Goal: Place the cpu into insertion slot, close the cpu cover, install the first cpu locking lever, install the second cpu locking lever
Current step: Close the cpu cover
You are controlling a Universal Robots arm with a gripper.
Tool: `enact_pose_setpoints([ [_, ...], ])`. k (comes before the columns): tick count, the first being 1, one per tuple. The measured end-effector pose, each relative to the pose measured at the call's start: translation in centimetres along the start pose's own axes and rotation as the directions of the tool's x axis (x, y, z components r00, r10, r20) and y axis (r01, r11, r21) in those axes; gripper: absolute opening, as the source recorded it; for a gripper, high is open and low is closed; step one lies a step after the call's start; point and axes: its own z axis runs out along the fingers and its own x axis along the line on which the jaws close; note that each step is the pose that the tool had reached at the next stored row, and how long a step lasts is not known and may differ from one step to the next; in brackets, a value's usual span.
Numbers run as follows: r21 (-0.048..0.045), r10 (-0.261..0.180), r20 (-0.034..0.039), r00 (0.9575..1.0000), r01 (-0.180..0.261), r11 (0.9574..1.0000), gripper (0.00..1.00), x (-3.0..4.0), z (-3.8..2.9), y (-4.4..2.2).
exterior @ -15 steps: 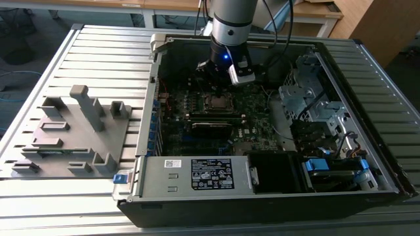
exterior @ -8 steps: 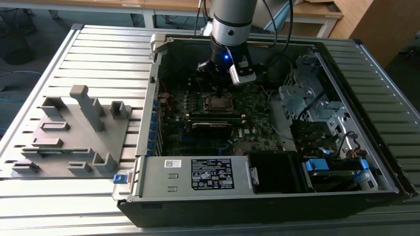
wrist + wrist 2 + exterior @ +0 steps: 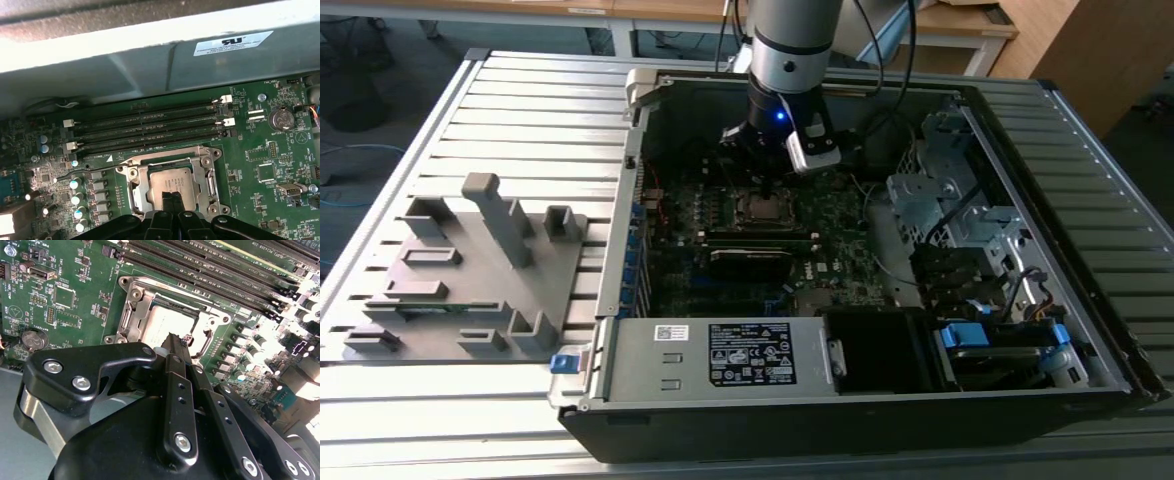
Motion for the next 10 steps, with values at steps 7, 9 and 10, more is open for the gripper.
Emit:
enact_pose_setpoints([
  [7, -0.0060, 0.000, 0.0342, 0.9994, 0.001, 1.0000, 0.10, 0.00, 0.05, 0.00],
  [9, -0.0072, -0.001, 0.0404, 0.9992, 0.001, 1.0000, 0.10, -0.01, 0.07, 0.00],
  [10, -0.0073, -0.001, 0.0406, 0.9992, 0.001, 1.0000, 0.10, -0.01, 0.07, 0.00],
])
